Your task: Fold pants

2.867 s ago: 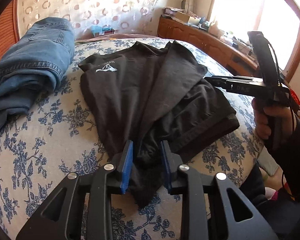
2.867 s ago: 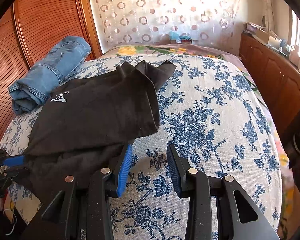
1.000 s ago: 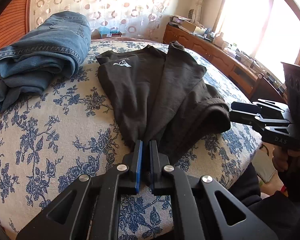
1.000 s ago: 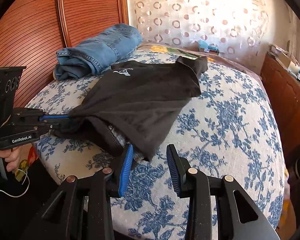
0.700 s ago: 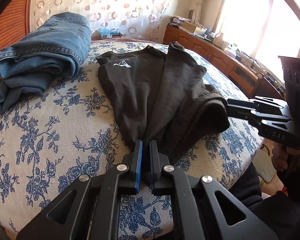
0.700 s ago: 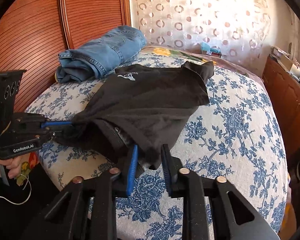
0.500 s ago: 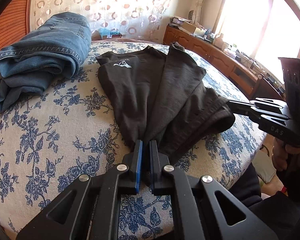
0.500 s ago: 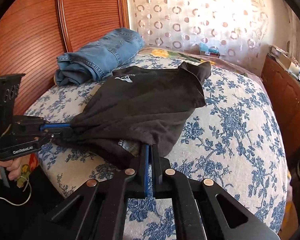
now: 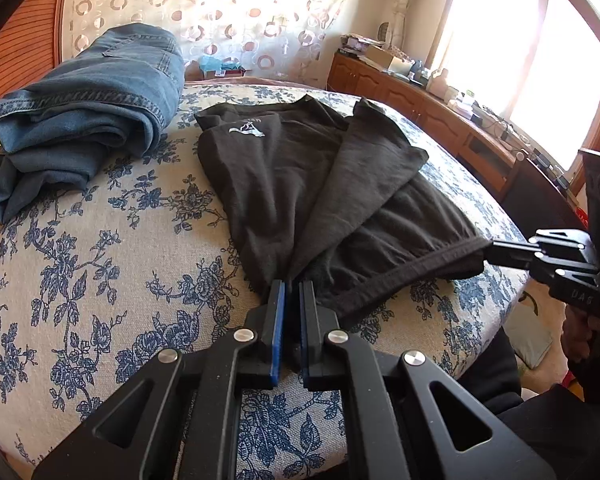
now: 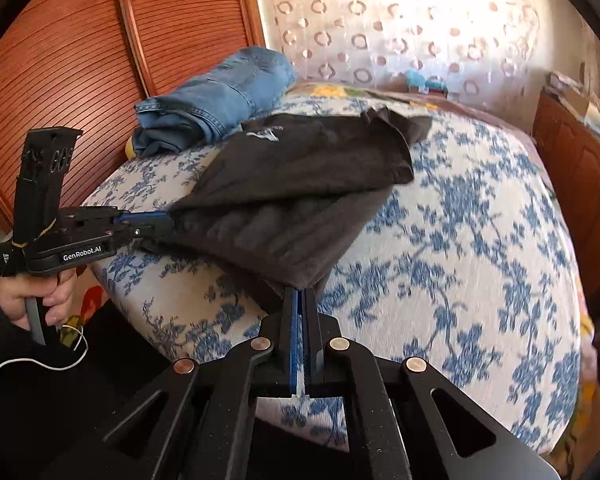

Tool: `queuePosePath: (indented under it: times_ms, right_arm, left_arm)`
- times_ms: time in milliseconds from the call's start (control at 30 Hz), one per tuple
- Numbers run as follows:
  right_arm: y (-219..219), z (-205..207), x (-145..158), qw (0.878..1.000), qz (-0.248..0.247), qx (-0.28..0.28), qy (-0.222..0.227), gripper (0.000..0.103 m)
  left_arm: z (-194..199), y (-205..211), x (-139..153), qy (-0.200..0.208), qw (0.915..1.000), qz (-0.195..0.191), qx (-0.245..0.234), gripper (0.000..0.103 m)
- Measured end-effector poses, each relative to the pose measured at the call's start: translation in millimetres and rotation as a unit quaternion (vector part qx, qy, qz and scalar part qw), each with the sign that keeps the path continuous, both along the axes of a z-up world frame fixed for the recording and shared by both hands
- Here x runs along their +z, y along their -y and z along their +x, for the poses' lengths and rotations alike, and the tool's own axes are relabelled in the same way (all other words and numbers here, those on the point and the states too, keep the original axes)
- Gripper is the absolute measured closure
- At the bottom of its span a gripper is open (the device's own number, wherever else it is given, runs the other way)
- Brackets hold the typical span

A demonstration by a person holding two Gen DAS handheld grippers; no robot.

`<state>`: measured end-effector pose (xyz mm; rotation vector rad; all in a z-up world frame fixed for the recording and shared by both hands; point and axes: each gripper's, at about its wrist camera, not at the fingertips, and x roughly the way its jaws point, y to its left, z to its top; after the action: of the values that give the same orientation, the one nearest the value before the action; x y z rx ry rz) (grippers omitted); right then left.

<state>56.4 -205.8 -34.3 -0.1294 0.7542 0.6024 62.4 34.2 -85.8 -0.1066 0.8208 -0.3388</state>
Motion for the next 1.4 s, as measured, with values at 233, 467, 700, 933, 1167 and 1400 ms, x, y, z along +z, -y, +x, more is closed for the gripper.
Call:
queuePosePath:
  times_ms: [233,467,700,933,1167,1400]
  right_arm:
    - [6,-5,5,1.000,-0.001,0.009,-0.005,0.102]
    - [15,-5,16,1.000,0.012,0.001,-0.002,0.102]
    - [12,17,47,0.999,0.014,-0.006,0.045,0.096]
    - [-44,75,66,0.996,0.017,0.045,0.074,0.087]
    - [-115,140,57,0.992,-0.011,0.103,0.069,0.081]
    - [-168,191,33,0.986,-0.057,0.152,0.032,0.077]
  left_arm:
    - [-4,0,0,0.002,1.0000,-0.003,0.005,0.097]
    - [-7,-5,0,-0.001,0.9999,-0.009,0.013,0.097]
    - [-15,-7,19,0.019,0.9996,-0.009,0.017,0.097]
    - [-7,-6,15,0.013,0.9998,0.003,0.015,0.097]
    - [-3,-13,8,0.005,0.9997,-0.002,0.026,0.097]
    - [2,-24,6,0.003,0.9993,-0.005,0.037,0.097]
